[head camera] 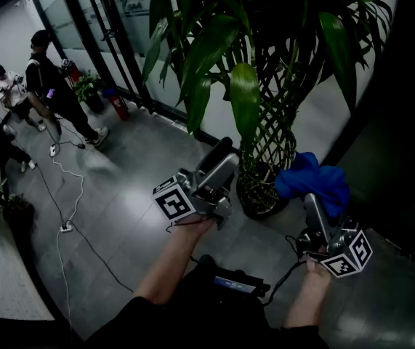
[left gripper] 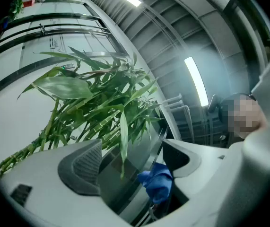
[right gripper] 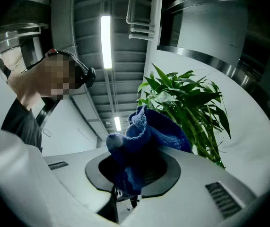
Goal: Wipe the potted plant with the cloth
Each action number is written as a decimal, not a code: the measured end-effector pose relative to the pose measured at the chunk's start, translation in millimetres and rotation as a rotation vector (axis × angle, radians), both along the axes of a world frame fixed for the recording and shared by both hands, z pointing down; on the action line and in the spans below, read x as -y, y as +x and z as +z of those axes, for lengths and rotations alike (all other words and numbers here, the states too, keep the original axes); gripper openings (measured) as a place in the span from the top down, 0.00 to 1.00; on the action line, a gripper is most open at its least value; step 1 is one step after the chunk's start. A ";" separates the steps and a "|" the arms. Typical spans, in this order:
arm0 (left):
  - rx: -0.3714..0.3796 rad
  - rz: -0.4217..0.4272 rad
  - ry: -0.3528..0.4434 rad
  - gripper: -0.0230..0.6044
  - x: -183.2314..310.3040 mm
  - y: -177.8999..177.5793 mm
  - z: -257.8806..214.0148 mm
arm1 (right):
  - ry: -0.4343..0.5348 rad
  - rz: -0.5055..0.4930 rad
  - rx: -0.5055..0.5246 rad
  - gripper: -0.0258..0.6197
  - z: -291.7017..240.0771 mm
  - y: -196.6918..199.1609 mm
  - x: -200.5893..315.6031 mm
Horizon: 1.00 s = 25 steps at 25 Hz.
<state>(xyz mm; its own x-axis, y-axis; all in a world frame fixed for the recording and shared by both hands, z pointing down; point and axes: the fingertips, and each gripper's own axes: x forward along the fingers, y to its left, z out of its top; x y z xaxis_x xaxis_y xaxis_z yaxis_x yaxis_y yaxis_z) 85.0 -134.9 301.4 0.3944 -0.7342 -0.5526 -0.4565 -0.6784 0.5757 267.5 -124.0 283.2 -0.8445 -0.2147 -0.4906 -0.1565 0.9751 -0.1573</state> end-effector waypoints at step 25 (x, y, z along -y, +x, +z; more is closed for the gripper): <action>-0.007 0.380 0.112 0.94 48.0 -28.1 -14.3 | 0.338 0.343 -0.314 0.82 -131.3 -215.4 110.2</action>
